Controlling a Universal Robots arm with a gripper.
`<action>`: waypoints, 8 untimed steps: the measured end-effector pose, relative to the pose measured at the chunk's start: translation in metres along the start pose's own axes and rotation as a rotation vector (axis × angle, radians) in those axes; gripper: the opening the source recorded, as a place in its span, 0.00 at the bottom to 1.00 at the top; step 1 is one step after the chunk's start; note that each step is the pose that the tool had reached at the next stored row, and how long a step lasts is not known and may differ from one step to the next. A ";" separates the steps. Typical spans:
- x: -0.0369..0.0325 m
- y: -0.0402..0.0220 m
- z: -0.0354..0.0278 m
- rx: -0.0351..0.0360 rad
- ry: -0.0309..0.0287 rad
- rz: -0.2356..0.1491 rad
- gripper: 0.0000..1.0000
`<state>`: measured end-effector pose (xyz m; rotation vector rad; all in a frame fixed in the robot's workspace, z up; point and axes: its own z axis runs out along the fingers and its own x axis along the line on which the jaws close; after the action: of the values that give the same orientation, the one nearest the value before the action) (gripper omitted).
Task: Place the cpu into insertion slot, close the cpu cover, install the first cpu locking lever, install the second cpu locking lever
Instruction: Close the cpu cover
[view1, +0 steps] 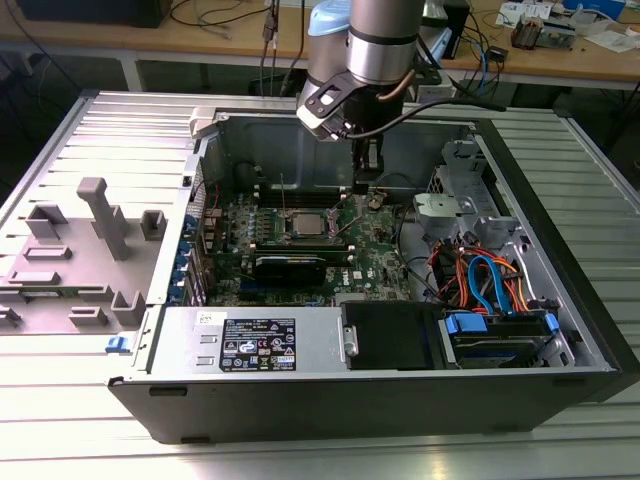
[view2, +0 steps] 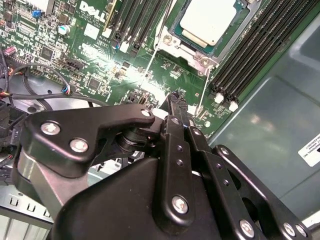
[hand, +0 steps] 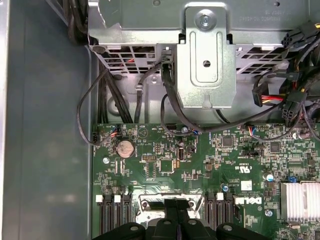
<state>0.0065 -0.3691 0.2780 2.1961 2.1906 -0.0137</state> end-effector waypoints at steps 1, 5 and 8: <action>0.0000 0.0005 0.0000 0.0000 0.0000 0.000 0.11; 0.0000 0.0024 0.0001 0.0000 0.0001 0.000 0.11; 0.0000 0.0047 0.0001 0.0000 0.0001 0.000 0.11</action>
<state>0.0113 -0.3691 0.2780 2.1962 2.1906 -0.0136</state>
